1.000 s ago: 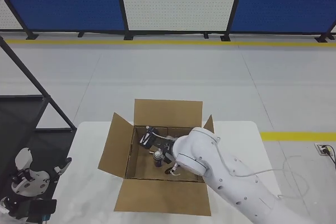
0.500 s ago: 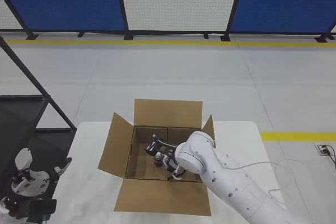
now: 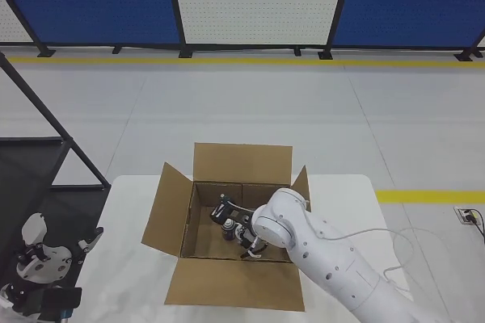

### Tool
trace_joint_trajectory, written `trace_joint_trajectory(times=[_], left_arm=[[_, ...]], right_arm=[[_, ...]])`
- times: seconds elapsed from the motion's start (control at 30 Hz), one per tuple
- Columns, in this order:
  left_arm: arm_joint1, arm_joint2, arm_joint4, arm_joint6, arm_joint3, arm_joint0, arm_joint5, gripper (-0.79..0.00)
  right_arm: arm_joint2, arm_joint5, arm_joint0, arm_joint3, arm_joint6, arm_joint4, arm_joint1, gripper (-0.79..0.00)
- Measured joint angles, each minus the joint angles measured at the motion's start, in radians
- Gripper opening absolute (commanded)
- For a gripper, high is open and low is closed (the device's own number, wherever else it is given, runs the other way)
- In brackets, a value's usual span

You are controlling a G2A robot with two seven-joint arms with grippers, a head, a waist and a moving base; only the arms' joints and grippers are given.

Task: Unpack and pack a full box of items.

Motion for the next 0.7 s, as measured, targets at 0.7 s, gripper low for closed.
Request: trace_joint_trajectory(times=[0.7], left_arm=[[0.0,0.0,0.0,0.0,0.0,0.0,0.0,0.0]], right_arm=[[0.023,-0.071,-0.044,0.068,-0.134,-0.067,0.0,-0.785]])
